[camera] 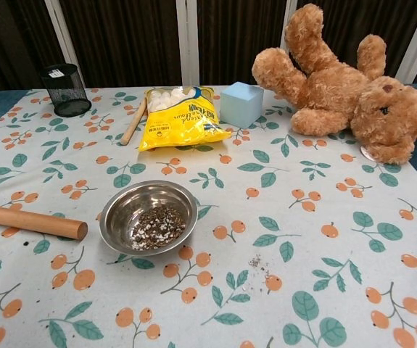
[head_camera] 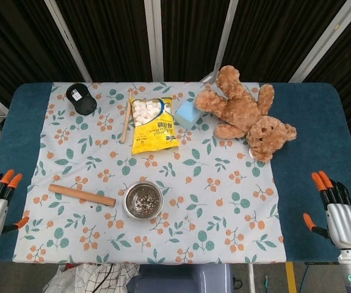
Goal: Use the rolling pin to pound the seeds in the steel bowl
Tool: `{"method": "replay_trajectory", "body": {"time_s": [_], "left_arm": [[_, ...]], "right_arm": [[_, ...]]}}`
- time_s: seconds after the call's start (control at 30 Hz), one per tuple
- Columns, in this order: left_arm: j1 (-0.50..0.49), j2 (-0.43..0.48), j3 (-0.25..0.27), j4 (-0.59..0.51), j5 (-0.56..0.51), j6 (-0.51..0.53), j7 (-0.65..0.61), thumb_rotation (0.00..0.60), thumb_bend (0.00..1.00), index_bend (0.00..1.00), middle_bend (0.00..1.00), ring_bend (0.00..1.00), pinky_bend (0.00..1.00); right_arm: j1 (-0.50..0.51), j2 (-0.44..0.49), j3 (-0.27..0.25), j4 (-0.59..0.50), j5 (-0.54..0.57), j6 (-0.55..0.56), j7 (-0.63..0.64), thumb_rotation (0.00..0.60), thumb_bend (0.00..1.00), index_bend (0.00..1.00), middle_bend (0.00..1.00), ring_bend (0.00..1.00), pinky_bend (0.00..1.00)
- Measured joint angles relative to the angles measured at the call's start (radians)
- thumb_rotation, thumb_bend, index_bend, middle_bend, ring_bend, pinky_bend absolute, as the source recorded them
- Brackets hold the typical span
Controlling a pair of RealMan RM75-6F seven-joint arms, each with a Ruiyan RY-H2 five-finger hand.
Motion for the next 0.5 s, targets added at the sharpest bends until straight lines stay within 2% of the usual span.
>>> {"method": "replay_trajectory", "body": {"time_s": [0.17,0.27,0.5], "left_arm": [[-0.056,-0.001,-0.024,-0.05,-0.05,-0.079,0.121,0.6,0.2,0.26,0.19,0.0,0.0],[-0.1,-0.013,-0.044,-0.086,-0.105,-0.137,0.204,0.6,0.26,0.27,0.26,0.0,0.0],[-0.212,-0.103,-0.075,-0.123,-0.226,-0.25,0.391,0.6,0.29,0.32,0.32,0.03,0.01]], "right_arm": [[0.002,0.002,0.0,0.0,0.006,-0.01,0.005,0.6,0.36,0.0,0.0,0.0,0.0],[0.002,0.007,0.003,-0.008,0.013,-0.013,0.007,0.6,0.36,0.0,0.0,0.0,0.0],[0.004,0.014,0.007,-0.016,0.023,-0.021,0.01,0.6,0.36,0.0,0.0,0.0,0.0]]}}
